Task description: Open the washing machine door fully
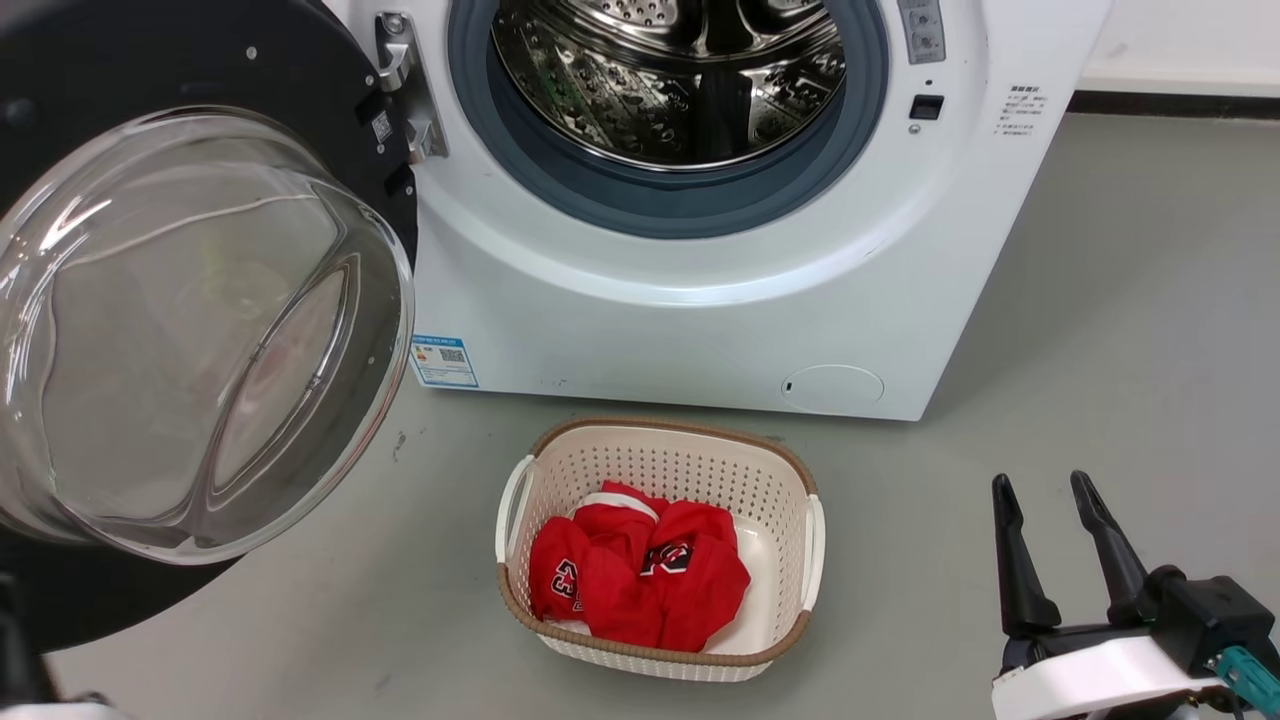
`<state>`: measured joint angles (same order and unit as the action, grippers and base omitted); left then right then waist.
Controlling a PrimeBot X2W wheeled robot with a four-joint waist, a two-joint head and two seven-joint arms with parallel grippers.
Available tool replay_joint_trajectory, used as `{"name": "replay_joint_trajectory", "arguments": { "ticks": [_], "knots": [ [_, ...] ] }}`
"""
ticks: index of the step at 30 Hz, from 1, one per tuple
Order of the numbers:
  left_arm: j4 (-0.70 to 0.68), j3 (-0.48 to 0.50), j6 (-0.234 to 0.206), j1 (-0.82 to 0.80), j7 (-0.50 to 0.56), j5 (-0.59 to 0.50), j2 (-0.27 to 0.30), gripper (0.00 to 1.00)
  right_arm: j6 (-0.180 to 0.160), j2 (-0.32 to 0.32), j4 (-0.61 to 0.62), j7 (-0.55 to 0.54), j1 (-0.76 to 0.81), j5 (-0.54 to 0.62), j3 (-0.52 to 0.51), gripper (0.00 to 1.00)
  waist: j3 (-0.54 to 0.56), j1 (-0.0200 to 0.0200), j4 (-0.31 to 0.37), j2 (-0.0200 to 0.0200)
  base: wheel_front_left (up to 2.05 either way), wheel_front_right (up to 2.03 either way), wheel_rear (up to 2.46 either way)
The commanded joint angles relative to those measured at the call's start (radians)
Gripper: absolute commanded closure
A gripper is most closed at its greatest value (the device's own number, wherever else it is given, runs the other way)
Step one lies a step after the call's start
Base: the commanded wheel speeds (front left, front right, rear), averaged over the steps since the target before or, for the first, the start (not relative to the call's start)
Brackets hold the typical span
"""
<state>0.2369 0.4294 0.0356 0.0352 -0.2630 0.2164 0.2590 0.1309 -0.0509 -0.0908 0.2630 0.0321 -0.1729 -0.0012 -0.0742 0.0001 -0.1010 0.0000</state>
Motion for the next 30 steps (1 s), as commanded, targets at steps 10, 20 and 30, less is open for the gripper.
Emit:
{"name": "replay_joint_trajectory", "arguments": {
  "ticks": [10,20,30],
  "knots": [
    [-0.187,-0.176,0.038,0.079,-0.002,-0.086,-0.172,0.0,0.0,0.002,-0.01,0.002,0.018,0.025,0.0,0.0,0.035,-0.0001,0.01,0.0,0.0,0.0,0.0],
    [-0.233,-0.335,0.067,0.002,-0.002,-0.135,-0.194,0.0,0.0,0.002,0.002,-0.011,0.029,0.071,-0.003,0.0,0.057,-0.0001,0.059,0.0,0.0,0.0,0.0],
    [-0.179,-0.348,0.07,0.015,-0.002,-0.118,-0.201,0.0,0.0,0.002,0.012,-0.025,0.039,0.086,0.003,0.0,0.068,-0.0001,0.1,0.0,0.0,0.0,0.0]
  ]
}}
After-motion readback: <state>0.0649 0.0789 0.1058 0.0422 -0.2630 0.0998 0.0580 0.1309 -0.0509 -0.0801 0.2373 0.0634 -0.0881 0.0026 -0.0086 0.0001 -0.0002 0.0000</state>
